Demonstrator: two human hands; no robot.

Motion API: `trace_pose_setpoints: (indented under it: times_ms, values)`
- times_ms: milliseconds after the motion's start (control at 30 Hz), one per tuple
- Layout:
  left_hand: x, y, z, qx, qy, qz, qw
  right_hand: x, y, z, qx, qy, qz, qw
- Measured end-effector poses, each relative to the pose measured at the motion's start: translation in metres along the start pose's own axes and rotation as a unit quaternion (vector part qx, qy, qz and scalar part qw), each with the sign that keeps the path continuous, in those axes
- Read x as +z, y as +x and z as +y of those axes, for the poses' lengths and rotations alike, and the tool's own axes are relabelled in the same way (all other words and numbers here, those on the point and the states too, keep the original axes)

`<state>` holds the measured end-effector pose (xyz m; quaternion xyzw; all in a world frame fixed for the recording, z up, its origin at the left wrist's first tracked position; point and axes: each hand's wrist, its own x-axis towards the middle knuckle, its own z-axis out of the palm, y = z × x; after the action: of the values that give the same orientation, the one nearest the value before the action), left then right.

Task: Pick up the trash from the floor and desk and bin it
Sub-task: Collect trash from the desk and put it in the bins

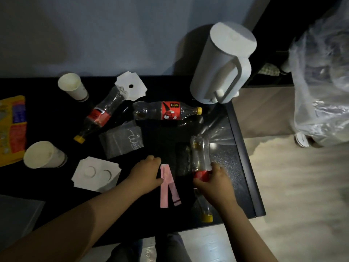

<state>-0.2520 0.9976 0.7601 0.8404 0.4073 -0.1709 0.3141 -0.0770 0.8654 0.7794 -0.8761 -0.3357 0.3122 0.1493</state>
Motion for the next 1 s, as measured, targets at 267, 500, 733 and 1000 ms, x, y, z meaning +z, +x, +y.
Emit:
trace_pose_setpoints:
  times_ms: [267, 500, 733, 1000]
  values:
    - [0.013, 0.031, 0.014, -0.007, 0.053, -0.002, 0.999, -0.001, 0.003, 0.014, 0.011, -0.008, -0.006, 1.0]
    - [0.014, 0.032, 0.011, -0.035, 0.069, -0.029, 0.997, 0.001, 0.006, 0.01, -0.005, -0.002, -0.003, 1.0]
    - [0.007, 0.009, -0.016, -0.088, -0.074, -0.014, 0.993, 0.005, 0.012, -0.01, -0.031, -0.014, -0.022, 0.999]
    - [-0.013, -0.043, -0.085, -0.164, -0.165, 0.094, 0.968, 0.021, 0.012, -0.055, -0.073, -0.02, -0.052, 0.996]
